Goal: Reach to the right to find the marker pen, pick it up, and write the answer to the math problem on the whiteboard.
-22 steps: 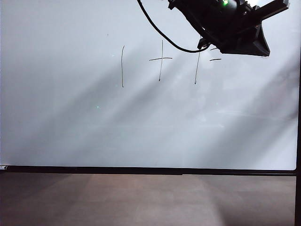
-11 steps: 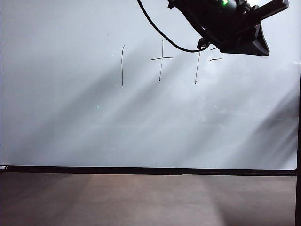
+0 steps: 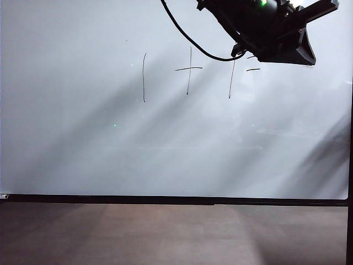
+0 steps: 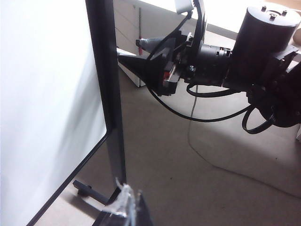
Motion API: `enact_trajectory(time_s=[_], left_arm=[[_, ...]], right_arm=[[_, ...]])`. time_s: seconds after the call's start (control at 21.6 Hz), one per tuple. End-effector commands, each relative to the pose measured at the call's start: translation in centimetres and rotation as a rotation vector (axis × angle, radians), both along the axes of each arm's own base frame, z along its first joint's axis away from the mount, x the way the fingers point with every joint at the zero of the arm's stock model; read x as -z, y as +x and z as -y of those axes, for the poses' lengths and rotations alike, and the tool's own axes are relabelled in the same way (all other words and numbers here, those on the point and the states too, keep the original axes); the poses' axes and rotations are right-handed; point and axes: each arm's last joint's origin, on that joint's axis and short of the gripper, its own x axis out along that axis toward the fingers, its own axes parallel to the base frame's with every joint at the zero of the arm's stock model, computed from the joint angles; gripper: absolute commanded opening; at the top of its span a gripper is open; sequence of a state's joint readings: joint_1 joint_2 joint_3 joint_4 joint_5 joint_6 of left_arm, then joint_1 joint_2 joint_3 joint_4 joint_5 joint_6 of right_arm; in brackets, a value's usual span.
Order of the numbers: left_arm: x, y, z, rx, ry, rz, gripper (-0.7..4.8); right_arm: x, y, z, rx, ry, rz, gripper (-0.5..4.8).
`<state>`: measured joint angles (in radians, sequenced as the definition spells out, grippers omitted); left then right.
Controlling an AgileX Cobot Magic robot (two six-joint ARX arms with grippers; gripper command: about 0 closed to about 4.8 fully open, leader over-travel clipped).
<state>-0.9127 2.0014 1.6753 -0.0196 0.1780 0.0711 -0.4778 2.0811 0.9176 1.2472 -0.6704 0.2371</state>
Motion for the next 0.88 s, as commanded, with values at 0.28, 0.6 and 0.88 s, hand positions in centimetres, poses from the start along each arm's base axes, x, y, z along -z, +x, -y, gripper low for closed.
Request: enact_trajectory(time_s=[0.28,0.6,0.88], left_arm=[[-0.4,-0.1,0.0,0.003,-0.013,0.01,-0.05],[-0.4,-0.1,0.0,0.003,-0.013,0.01,-0.05],[-0.4,-0.1,0.0,0.003,-0.013,0.01,-0.05]], right_arm=[[-0.3,0.7,-1.3,-0.001,-0.101,0.029,4.08],[0.0,0.9,-1.6,0.025,-0.098,0.004,3.01],[0.1,1.0,-1.8,0.027,-0.093,-0.009,2.59]])
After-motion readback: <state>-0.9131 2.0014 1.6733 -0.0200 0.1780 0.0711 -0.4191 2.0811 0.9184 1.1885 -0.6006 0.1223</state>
